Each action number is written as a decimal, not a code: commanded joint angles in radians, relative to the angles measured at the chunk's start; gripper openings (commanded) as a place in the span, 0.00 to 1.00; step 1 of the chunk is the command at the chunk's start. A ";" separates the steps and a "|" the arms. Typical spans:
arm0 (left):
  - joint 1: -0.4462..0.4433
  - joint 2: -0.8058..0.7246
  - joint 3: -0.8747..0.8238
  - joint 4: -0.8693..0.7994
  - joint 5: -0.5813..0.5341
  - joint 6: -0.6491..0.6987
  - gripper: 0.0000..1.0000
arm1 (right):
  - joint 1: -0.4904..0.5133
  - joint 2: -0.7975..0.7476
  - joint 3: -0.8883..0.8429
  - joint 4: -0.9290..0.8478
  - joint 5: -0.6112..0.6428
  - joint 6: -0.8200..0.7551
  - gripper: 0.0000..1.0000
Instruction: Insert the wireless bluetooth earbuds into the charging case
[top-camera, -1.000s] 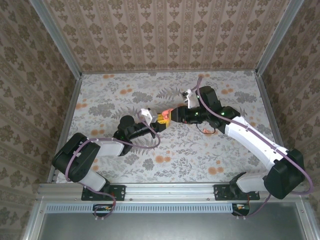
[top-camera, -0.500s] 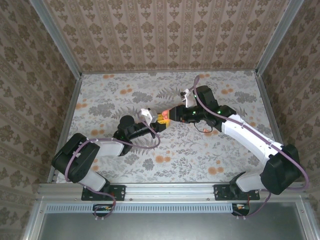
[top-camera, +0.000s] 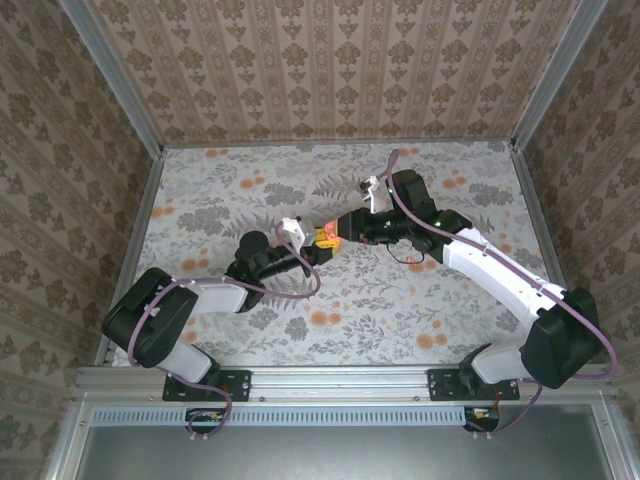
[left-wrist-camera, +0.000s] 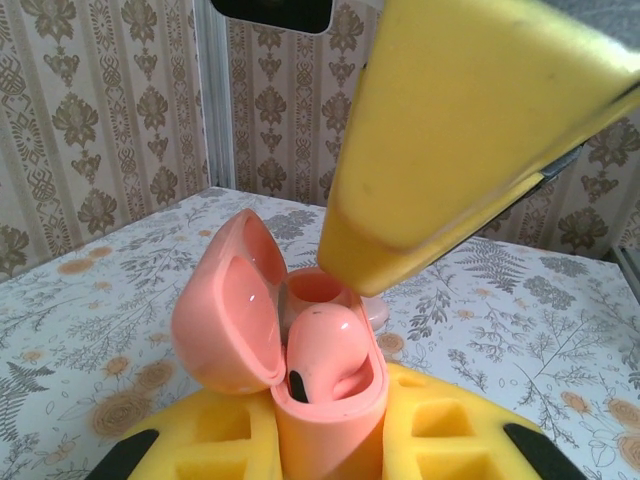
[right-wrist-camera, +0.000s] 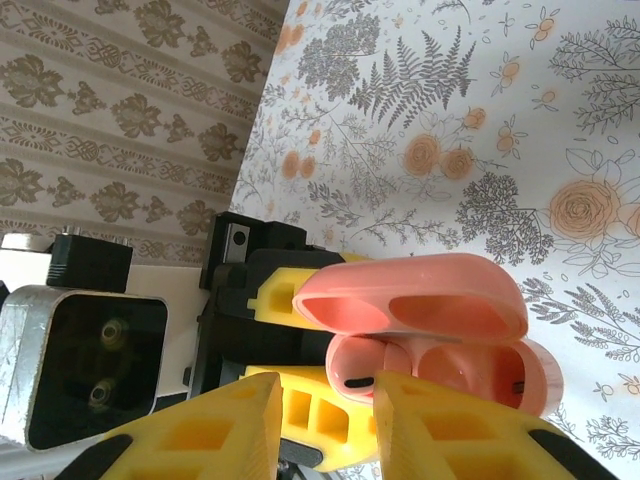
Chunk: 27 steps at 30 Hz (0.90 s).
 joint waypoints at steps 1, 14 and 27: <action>-0.006 -0.041 -0.008 0.005 0.011 0.023 0.12 | 0.009 0.008 0.030 0.016 -0.032 0.008 0.30; -0.013 -0.073 -0.018 -0.033 -0.004 0.042 0.12 | 0.013 0.035 0.031 -0.029 -0.032 -0.008 0.30; -0.026 -0.101 -0.100 -0.089 -0.089 0.074 0.11 | -0.120 -0.034 0.152 -0.494 -0.001 -0.280 0.32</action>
